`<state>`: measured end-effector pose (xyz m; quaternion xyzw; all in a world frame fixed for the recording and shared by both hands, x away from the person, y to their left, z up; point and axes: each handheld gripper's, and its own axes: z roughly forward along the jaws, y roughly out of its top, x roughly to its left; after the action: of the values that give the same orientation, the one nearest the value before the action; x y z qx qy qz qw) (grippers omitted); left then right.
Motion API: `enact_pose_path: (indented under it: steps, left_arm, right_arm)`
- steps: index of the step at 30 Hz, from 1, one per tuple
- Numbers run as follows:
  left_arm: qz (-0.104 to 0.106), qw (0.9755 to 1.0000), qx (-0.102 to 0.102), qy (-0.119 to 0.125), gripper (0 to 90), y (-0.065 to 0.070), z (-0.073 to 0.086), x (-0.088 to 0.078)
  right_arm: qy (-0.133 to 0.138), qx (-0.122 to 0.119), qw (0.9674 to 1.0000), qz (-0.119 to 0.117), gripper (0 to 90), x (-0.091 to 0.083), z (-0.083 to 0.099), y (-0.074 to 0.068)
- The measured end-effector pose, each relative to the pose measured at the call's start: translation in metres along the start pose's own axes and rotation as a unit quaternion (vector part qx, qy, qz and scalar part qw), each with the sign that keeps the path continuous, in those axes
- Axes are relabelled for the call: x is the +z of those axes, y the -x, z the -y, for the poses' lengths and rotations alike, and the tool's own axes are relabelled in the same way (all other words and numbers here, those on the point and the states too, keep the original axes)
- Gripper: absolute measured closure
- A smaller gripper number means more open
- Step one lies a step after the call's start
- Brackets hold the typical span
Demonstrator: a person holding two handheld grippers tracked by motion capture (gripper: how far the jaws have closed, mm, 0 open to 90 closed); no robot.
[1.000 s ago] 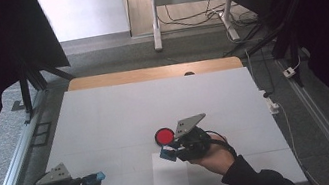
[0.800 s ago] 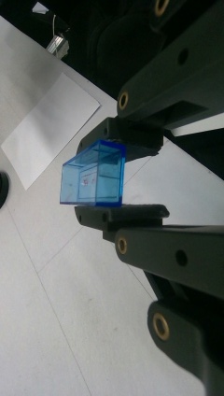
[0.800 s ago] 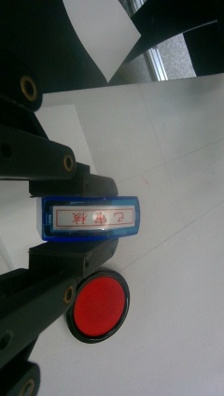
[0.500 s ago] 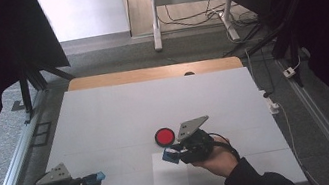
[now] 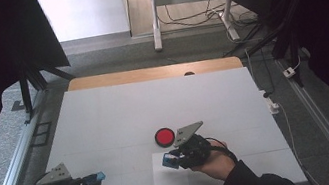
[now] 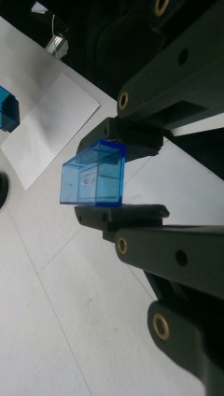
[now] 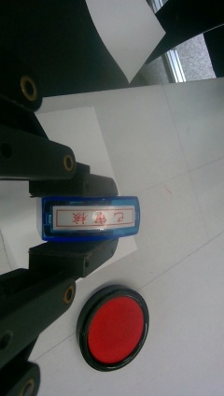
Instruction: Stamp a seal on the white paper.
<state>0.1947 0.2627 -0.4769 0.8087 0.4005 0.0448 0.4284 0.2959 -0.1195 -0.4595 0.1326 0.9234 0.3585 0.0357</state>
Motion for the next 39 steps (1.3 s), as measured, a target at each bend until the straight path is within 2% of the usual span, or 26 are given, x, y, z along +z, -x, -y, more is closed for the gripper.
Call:
enact_pose_path:
  steps: [19, 39]
  left_arm:
    - [0.0, 1.0, 0.001, -0.001, 68.2, 0.0, 0.0, 0.0]
    - [0.001, 1.0, 0.001, -0.002, 68.2, 0.0, 0.0, 0.0]
  right_arm:
    - [-0.032, -0.009, 0.9994, 0.002, 71.0, 0.018, 0.005, 0.001]
    - [-0.049, -0.008, 0.9988, 0.002, 71.0, 0.033, 0.007, 0.002]
